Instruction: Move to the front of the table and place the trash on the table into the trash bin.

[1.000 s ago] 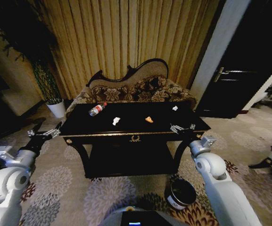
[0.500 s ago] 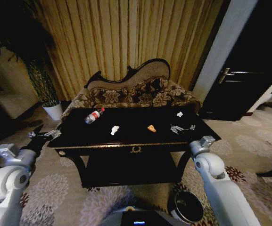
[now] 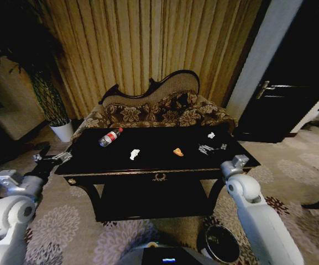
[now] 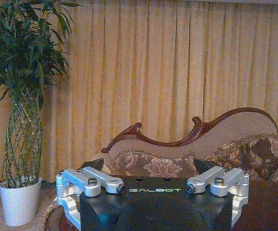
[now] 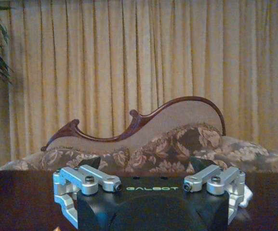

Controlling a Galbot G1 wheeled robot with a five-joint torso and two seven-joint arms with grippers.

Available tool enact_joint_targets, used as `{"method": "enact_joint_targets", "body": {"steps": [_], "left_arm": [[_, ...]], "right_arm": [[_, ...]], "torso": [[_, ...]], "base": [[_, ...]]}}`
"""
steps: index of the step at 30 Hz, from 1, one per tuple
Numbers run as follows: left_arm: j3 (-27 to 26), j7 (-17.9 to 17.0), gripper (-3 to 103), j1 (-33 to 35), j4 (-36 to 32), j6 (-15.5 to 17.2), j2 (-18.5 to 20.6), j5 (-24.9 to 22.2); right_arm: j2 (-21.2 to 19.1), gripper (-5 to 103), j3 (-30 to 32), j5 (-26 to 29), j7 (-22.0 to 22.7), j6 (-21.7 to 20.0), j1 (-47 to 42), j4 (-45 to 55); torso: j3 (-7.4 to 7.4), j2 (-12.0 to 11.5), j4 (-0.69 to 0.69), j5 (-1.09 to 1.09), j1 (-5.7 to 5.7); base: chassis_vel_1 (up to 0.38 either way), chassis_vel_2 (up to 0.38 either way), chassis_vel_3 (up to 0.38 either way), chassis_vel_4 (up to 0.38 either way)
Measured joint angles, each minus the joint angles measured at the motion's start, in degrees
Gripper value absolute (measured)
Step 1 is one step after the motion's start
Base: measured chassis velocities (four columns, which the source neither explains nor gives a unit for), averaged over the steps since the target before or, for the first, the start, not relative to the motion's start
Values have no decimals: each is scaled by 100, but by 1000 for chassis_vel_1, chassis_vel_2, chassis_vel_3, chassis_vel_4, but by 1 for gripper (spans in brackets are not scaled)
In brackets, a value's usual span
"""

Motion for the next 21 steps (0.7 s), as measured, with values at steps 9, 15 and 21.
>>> {"method": "enact_joint_targets", "body": {"steps": [9,15,21], "left_arm": [[-147,-1,100,98,-58,8,-12,-8],[-292,20,100,181,-122,11,-56,-23],[-463,101,100,307,-126,-58,-95,-93]], "right_arm": [[-96,100,-675,55,-1,-127,1214,-1064],[-224,100,-1012,107,-1,-225,1853,-1949],[-298,100,-1118,101,0,-226,2234,-2547]], "torso": [[0,0,-1,1,-1],[0,0,-2,1,0],[-1,0,-1,1,-1]], "base": [[0,0,0,0],[0,0,0,0],[0,0,0,0]]}}
